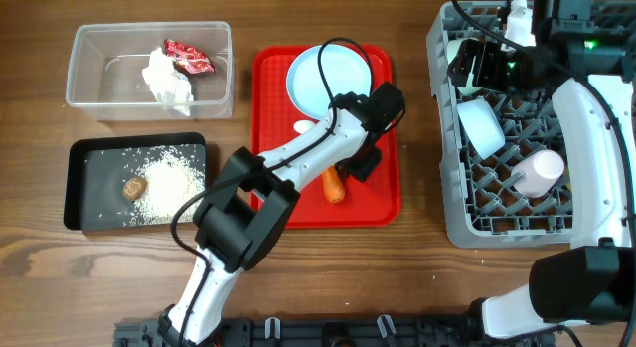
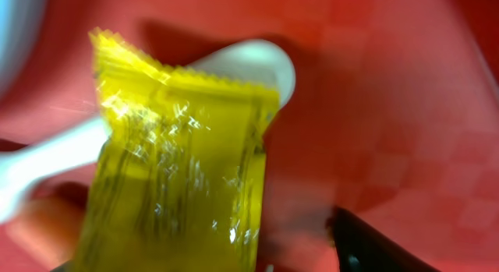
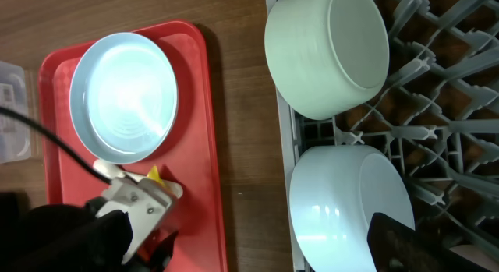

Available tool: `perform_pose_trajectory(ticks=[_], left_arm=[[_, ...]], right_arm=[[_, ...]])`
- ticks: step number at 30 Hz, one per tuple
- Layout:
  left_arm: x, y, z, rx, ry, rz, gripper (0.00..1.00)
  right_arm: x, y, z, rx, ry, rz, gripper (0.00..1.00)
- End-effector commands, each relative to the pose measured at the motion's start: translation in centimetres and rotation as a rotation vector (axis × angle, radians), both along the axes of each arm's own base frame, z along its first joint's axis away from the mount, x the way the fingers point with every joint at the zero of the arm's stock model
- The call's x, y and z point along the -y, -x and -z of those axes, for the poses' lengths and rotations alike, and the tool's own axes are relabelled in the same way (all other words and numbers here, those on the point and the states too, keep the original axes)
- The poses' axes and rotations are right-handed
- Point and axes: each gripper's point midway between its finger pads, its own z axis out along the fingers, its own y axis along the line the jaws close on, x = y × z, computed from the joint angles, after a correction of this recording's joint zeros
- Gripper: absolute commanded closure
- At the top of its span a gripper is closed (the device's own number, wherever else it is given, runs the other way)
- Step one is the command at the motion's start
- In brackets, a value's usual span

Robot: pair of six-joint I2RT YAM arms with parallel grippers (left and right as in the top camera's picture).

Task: Sort waste into correct bins and load items into the dishwasher rack
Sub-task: 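Carry the yellow packet to the clear bin and release it, then reach the left gripper down and grasp the orange carrot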

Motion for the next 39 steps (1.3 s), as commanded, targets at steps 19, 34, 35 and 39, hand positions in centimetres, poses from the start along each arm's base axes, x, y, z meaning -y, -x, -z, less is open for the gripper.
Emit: perform_pose_trajectory(ticks=[19,34,35,39], left_arm=[[-9.7,-10.4,-19.9,0.392,0.227,-0.365,0.96],[-30.1,-19.0,-13.6,0.358,0.322,-0.831,0.00],[-29.8,-19.0,-13.8,0.363,0.323,-0.821,0.00],[-28.2,-18.4,-15.4,0.372,0.334,-0.785,0.00]], right_arm=[[0.3,0.2,-0.8,0.028,0.029,-0.015,0.00],[0.3,0.2,-0.8,0.028,0.027,-0.013,0.00],[0.3,0.2,-0.8,0.027,0.027,-0.013,0.00],[0.3,0.2,-0.8,0.028,0.028,-0.014,0.00]])
